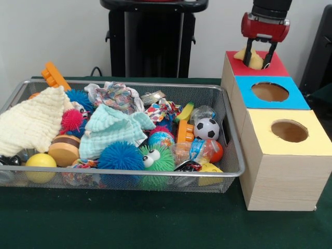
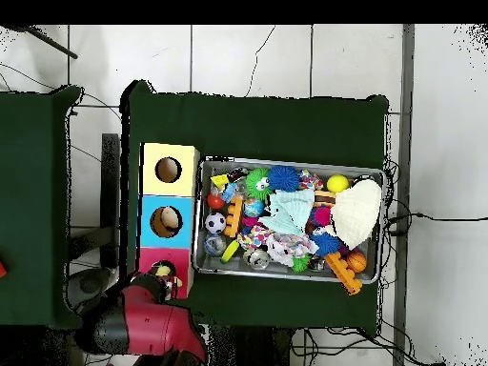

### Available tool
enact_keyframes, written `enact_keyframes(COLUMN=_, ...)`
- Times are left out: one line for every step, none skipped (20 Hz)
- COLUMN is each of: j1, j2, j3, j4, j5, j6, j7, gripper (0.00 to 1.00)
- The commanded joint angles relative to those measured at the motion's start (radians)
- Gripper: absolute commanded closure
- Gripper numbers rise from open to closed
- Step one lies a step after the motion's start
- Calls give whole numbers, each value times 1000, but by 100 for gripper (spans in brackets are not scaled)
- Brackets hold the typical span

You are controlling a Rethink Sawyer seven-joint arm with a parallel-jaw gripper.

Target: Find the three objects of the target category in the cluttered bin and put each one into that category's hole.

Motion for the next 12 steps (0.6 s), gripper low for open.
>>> enact_keyframes(j1=-30, j2=-48, j3=66, j4=-23, j5=7, j6=62, j7=178, gripper=0)
enact_keyframes(j1=-31, j2=-47, j3=66, j4=-20, j5=9, j6=57, j7=181, gripper=100)
enact_keyframes(j1=-30, j2=-47, j3=66, j4=-19, j5=10, j6=54, j7=183, gripper=100)
enact_keyframes(j1=-30, j2=-46, j3=66, j4=-18, j5=11, j6=51, j7=185, gripper=100)
enact_keyframes(j1=-29, j2=-46, j3=66, j4=-17, j5=12, j6=48, j7=187, gripper=100)
enact_keyframes(j1=-29, j2=-45, j3=67, j4=-18, j5=12, j6=47, j7=188, gripper=100)
enact_keyframes(j1=-29, j2=-44, j3=67, j4=-17, j5=13, j6=46, j7=189, gripper=100)
enact_keyframes(j1=-29, j2=-43, j3=67, j4=-18, j5=14, j6=45, j7=189, gripper=100)
enact_keyframes(j1=-30, j2=-43, j3=69, j4=-18, j5=14, j6=43, j7=190, gripper=100)
enact_keyframes(j1=-32, j2=-44, j3=70, j4=-17, j5=14, j6=41, j7=190, gripper=100)
enact_keyframes(j1=-32, j2=-43, j3=71, j4=-16, j5=14, j6=40, j7=190, gripper=100)
enact_keyframes(j1=-30, j2=-43, j3=69, j4=-21, j5=11, j6=49, j7=185, gripper=100)
